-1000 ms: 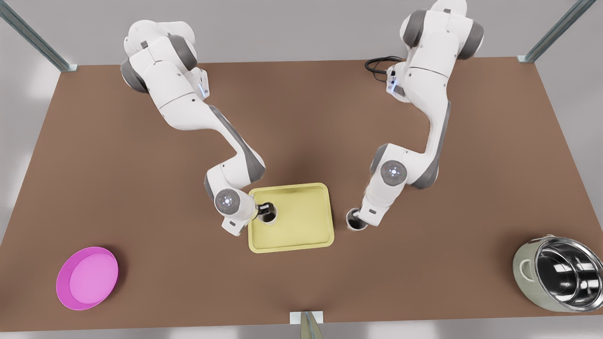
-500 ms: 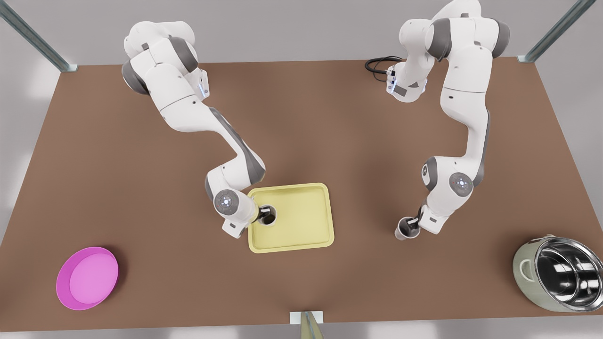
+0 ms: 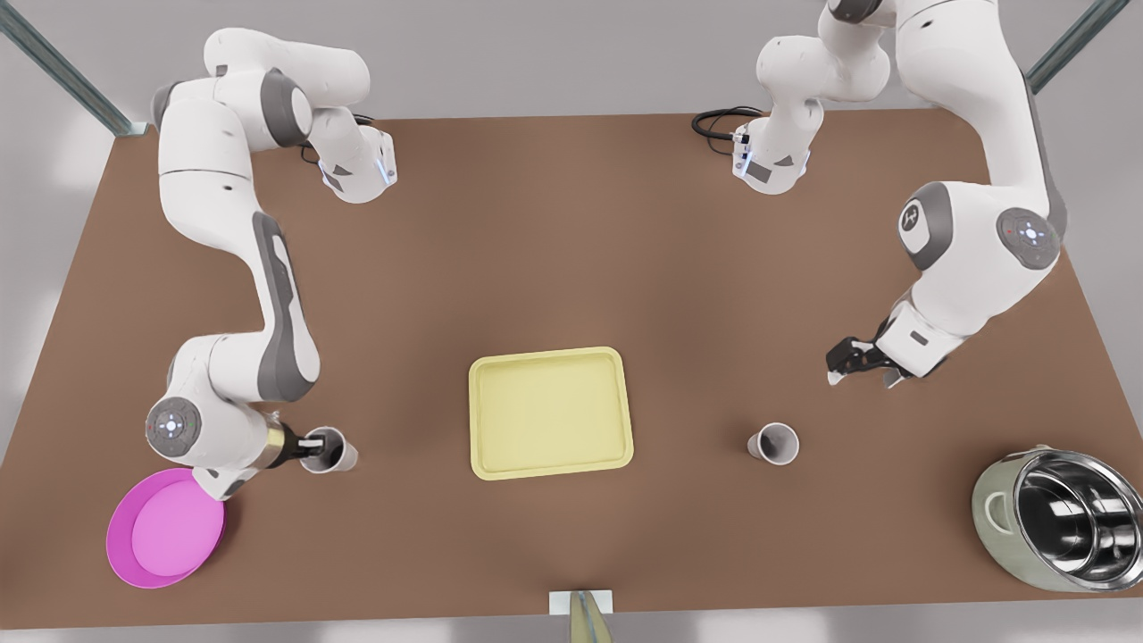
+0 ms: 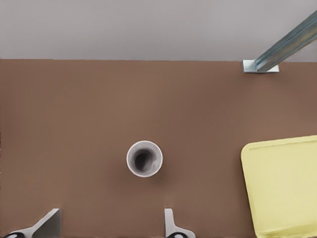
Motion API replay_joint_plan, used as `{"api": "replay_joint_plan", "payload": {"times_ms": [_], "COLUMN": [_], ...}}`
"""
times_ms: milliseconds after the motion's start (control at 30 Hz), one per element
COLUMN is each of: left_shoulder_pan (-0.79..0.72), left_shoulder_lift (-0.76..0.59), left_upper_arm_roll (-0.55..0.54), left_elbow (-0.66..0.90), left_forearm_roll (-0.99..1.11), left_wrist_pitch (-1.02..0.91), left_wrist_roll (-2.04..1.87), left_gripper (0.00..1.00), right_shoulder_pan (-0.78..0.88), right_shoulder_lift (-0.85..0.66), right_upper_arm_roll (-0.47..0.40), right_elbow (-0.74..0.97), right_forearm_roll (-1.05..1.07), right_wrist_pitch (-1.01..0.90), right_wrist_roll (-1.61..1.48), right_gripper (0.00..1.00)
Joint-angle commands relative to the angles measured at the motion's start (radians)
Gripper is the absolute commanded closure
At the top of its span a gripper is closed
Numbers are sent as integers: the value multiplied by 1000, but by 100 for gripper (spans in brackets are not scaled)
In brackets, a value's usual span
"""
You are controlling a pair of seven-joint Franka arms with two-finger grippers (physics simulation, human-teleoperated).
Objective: Use the left arm to pick up the white IKEA cup from the tray and place it on the middle-left position; use the right arm to pick up the white IKEA cup from the tray and place it on the middle-right position
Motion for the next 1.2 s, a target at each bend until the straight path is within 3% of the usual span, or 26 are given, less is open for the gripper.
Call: {"api": "replay_joint_plan", "payload": {"times_ms": [0, 400, 467, 567, 700, 900, 967, 1067, 1100, 1133, 1167], "left_shoulder_pan": [-2, -3, -3, -1, -3, -1, -1, -2, -1, -3, -3], "left_shoulder_lift": [5, 14, 14, 14, 14, 14, 12, 11, 11, 11, 11], "left_upper_arm_roll": [-1, -1, -1, -1, -1, -1, -1, -1, -1, -1, -1], "left_elbow": [10, 10, 10, 10, 10, 12, 12, 12, 13, 13, 13], "left_forearm_roll": [34, 34, 35, 34, 34, 35, 34, 35, 34, 35, 35], "left_wrist_pitch": [-130, -131, -131, -131, -131, -131, -133, -133, -139, -139, -139], "left_wrist_roll": [-66, -66, -66, -66, -69, -67, -67, -67, -67, -67, -67], "left_gripper": [0, 0, 0, 0, 0, 0, 0, 0, 0, 0, 0], "right_shoulder_pan": [-6, -43, -43, -43, -45, -40, -36, -37, -37, -33, -25], "right_shoulder_lift": [25, 131, 131, 133, 137, 128, 82, -50, -100, -183, -232], "right_upper_arm_roll": [-30, -58, -58, -58, -57, -50, -52, -40, -26, 15, 23], "right_elbow": [2, 3, 3, 3, 3, 5, 5, 5, 5, 3, 2], "right_forearm_roll": [-13, -11, -11, -11, -8, -3, 1, 0, -2, -8, -17], "right_wrist_pitch": [64, 223, 225, 229, 231, 229, 217, 125, 20, -83, -195], "right_wrist_roll": [-532, -566, -564, -564, -558, -555, -554, -552, -520, -356, -285], "right_gripper": [90, 88, 80, 78, 58, 53, 47, 22, 21, 0, 0]}}
